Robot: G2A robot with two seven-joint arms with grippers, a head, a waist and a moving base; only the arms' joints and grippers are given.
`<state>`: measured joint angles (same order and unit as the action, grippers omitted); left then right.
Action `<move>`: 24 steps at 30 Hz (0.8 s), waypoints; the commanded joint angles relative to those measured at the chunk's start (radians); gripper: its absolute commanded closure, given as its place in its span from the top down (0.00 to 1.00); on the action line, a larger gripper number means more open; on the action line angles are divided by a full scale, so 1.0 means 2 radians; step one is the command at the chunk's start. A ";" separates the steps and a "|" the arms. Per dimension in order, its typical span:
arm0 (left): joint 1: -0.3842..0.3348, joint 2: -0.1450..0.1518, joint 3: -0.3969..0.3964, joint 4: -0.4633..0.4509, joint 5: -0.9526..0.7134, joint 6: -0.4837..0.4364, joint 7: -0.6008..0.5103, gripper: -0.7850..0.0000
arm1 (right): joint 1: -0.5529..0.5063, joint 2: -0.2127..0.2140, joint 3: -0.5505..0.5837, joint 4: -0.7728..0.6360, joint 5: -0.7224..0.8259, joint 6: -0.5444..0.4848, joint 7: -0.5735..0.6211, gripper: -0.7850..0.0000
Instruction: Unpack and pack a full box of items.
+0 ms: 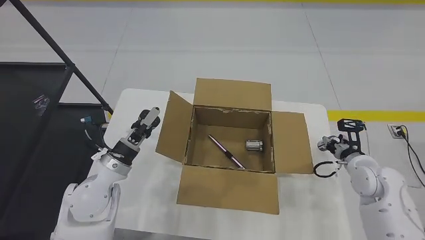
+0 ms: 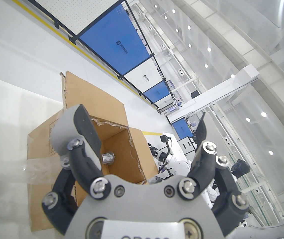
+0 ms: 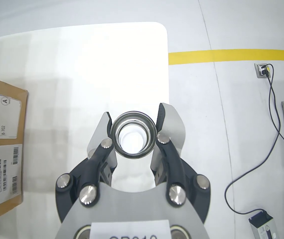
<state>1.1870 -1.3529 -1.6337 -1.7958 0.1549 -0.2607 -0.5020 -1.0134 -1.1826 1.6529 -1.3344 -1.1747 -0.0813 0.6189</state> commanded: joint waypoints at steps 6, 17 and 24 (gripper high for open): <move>0.000 0.000 0.000 0.000 0.000 0.000 0.000 1.00 | 0.017 0.002 -0.010 0.027 -0.001 -0.006 0.012 0.00; 0.000 0.000 0.000 0.000 0.000 0.000 0.000 1.00 | 0.035 0.002 -0.022 0.052 0.011 -0.002 0.006 0.63; 0.000 0.000 0.000 0.000 0.000 0.000 0.000 1.00 | 0.036 0.006 -0.010 0.018 0.010 0.011 0.007 1.00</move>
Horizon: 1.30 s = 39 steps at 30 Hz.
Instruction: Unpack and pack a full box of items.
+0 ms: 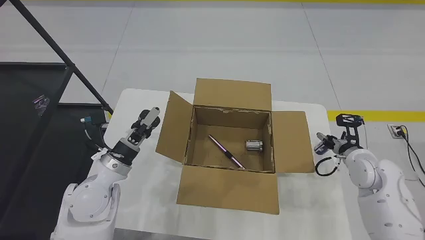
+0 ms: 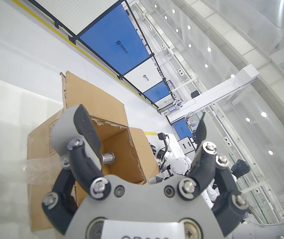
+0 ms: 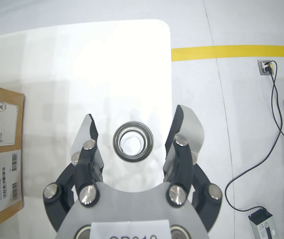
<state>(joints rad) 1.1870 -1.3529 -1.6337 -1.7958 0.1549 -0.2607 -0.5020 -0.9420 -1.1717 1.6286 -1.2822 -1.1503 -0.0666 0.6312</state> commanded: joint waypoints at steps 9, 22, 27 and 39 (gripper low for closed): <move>0.000 0.000 0.000 0.000 0.000 0.000 0.000 1.00 | -0.025 0.001 0.022 -0.200 0.009 0.061 -0.055 1.00; 0.010 0.002 -0.003 -0.010 0.001 -0.002 0.008 1.00 | 0.079 -0.010 -0.197 -0.243 0.098 -0.157 0.093 1.00; 0.021 0.005 -0.016 -0.023 -0.004 -0.004 0.013 1.00 | 0.163 -0.034 -0.320 -0.166 0.100 -0.129 0.149 1.00; 0.052 0.014 -0.047 -0.047 -0.030 -0.020 0.012 1.00 | 0.297 -0.109 -0.488 0.084 0.169 -0.075 0.191 1.00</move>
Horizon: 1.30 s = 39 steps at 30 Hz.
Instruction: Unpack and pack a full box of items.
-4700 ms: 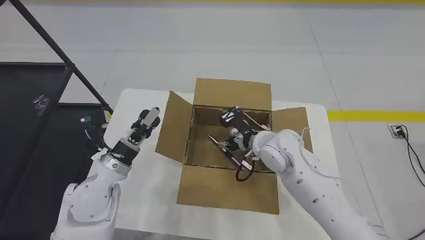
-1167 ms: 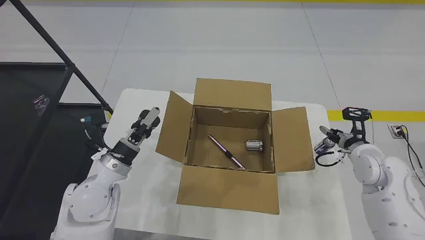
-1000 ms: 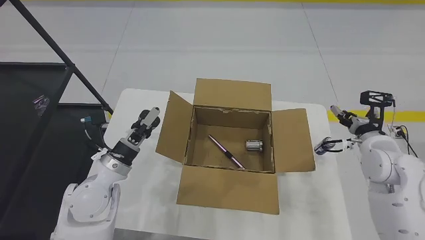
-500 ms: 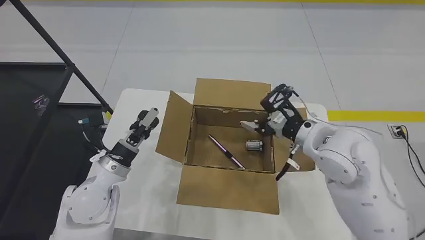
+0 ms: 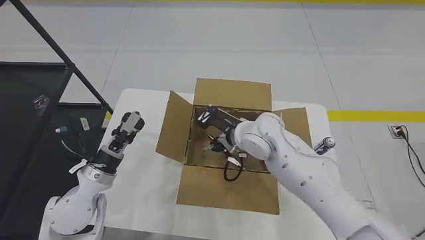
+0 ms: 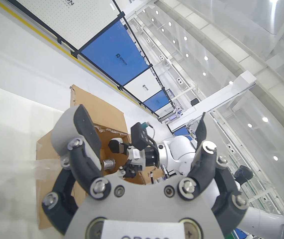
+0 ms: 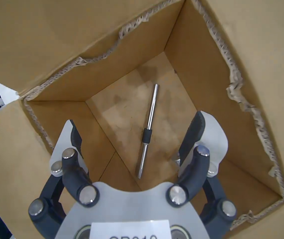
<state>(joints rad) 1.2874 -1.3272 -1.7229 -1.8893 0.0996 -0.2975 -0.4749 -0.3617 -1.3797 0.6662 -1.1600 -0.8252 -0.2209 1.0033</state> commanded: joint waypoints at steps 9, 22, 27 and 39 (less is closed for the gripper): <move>0.003 0.001 -0.004 -0.001 -0.004 -0.002 -0.003 1.00 | 0.040 -0.044 -0.053 0.134 0.011 0.033 0.013 1.00; 0.003 0.001 -0.004 -0.001 -0.004 -0.002 -0.003 1.00 | 0.042 -0.084 -0.083 0.233 -0.006 0.072 -0.025 0.67; 0.003 0.001 -0.004 -0.001 -0.004 -0.002 -0.003 1.00 | 0.041 -0.097 -0.085 0.265 -0.004 0.073 -0.043 0.48; 0.003 0.001 -0.004 -0.001 -0.004 -0.002 -0.003 1.00 | 0.046 -0.122 -0.085 0.320 0.004 0.054 -0.051 0.42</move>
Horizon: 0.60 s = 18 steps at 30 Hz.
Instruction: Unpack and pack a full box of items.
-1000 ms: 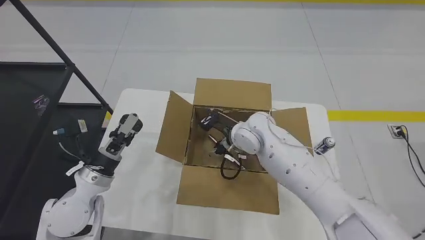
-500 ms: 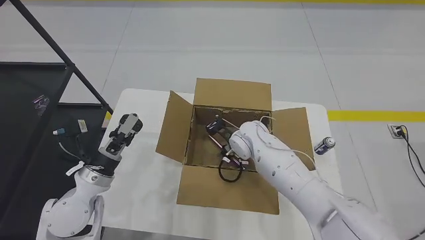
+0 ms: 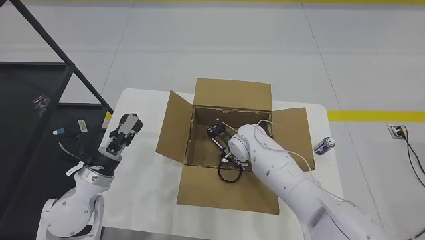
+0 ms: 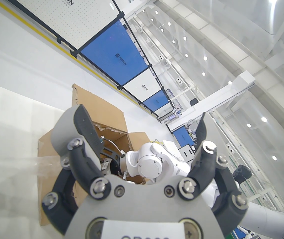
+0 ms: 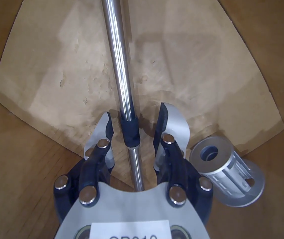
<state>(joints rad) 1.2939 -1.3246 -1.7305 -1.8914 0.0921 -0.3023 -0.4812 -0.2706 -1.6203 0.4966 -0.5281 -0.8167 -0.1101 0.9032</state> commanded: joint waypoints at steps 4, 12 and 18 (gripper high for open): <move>0.000 0.000 0.000 0.000 0.000 0.000 0.000 1.00 | 0.003 -0.008 0.001 0.016 -0.002 -0.006 -0.002 0.00; 0.000 0.000 0.000 0.000 0.000 0.000 0.000 1.00 | 0.011 -0.016 0.005 0.033 -0.007 -0.012 -0.008 0.00; 0.000 0.000 0.000 0.000 0.000 0.000 0.000 1.00 | 0.021 -0.017 0.016 0.032 -0.006 -0.017 -0.014 0.00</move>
<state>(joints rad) 1.2939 -1.3246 -1.7305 -1.8914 0.0921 -0.3024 -0.4812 -0.2321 -1.6554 0.5226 -0.4604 -0.8329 -0.1394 0.8756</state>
